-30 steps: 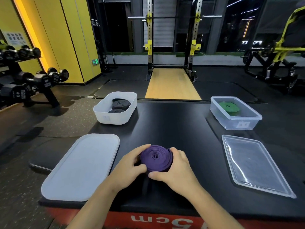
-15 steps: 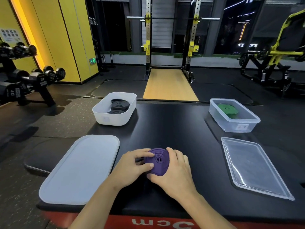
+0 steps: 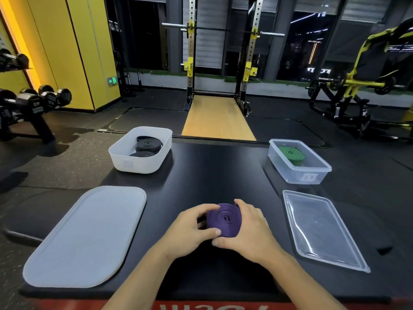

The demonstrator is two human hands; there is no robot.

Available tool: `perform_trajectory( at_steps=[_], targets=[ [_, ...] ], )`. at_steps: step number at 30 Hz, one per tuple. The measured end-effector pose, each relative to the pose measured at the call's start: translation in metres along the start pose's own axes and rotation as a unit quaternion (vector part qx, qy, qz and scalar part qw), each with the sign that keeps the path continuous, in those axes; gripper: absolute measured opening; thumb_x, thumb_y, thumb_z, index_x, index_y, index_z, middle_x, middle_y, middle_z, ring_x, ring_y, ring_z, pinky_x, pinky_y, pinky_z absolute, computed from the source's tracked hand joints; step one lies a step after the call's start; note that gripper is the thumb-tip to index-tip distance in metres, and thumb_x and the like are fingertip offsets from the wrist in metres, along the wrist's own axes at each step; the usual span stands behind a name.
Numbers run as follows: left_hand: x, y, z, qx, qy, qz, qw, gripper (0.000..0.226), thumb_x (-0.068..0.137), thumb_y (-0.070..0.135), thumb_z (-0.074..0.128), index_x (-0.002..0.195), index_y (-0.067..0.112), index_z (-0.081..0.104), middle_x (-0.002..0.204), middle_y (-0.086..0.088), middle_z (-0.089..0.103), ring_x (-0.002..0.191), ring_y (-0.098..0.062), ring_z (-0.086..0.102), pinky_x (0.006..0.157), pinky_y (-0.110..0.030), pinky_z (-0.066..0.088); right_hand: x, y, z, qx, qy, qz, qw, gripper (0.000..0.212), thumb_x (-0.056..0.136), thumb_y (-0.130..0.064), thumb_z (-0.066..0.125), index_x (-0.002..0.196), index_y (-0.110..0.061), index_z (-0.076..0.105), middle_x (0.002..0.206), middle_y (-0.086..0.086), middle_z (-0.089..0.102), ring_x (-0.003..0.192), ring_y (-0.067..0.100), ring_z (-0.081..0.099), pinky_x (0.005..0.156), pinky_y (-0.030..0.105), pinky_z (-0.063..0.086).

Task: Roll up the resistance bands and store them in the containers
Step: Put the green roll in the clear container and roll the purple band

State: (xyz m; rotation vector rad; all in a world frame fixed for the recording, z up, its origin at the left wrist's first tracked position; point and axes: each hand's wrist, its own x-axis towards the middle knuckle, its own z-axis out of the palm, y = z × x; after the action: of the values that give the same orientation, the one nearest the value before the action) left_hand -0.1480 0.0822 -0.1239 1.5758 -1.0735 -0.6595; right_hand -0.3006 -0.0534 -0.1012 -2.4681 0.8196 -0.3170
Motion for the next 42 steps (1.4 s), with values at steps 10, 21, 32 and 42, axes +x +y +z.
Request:
perform_trajectory(
  at_steps=[10, 21, 32, 42],
  targets=[
    [0.022, 0.001, 0.018, -0.047, 0.019, 0.005, 0.999, 0.050, 0.086, 0.019, 0.083, 0.132, 0.032, 0.070, 0.149, 0.015, 0.056, 0.137, -0.006, 0.054, 0.118, -0.039, 0.043, 0.016, 0.014, 0.000, -0.001, 0.071, -0.011, 0.997, 0.106, 0.054, -0.072, 0.057, 0.150, -0.034, 0.032, 0.139, -0.014, 0.042, 0.128, 0.012, 0.035, 0.108, 0.032, 0.039],
    [0.124, 0.052, 0.081, -0.083, 0.028, 0.090, 0.992, 0.040, 0.087, 0.023, 0.078, 0.126, 0.030, 0.074, 0.149, 0.013, 0.057, 0.137, -0.006, 0.054, 0.117, -0.041, 0.044, 0.063, 0.071, -0.104, -0.012, 0.130, -0.012, 0.991, 0.087, 0.056, -0.073, 0.060, 0.136, -0.045, 0.041, 0.123, -0.016, 0.045, 0.118, 0.009, 0.039, 0.096, 0.031, 0.042],
    [0.268, 0.084, 0.154, -0.126, 0.070, 0.117, 0.983, 0.031, 0.097, 0.020, 0.071, 0.125, 0.034, 0.068, 0.124, 0.012, 0.072, 0.121, -0.006, 0.065, 0.105, -0.032, 0.052, 0.156, 0.145, -0.201, -0.047, 0.161, 0.039, 0.985, 0.072, 0.064, -0.069, 0.069, 0.128, -0.044, 0.049, 0.114, -0.011, 0.051, 0.114, 0.014, 0.042, 0.091, 0.036, 0.047],
    [0.305, 0.042, 0.189, -0.067, 0.110, 0.033, 0.991, 0.033, 0.098, 0.025, 0.070, 0.122, 0.045, 0.060, 0.126, 0.023, 0.050, 0.108, 0.010, 0.057, 0.081, -0.010, 0.046, 0.204, 0.199, -0.208, -0.123, 0.070, 0.081, 0.987, 0.069, 0.060, -0.075, 0.070, 0.121, -0.045, 0.056, 0.106, -0.014, 0.059, 0.108, 0.018, 0.052, 0.093, 0.039, 0.050]
  ],
)
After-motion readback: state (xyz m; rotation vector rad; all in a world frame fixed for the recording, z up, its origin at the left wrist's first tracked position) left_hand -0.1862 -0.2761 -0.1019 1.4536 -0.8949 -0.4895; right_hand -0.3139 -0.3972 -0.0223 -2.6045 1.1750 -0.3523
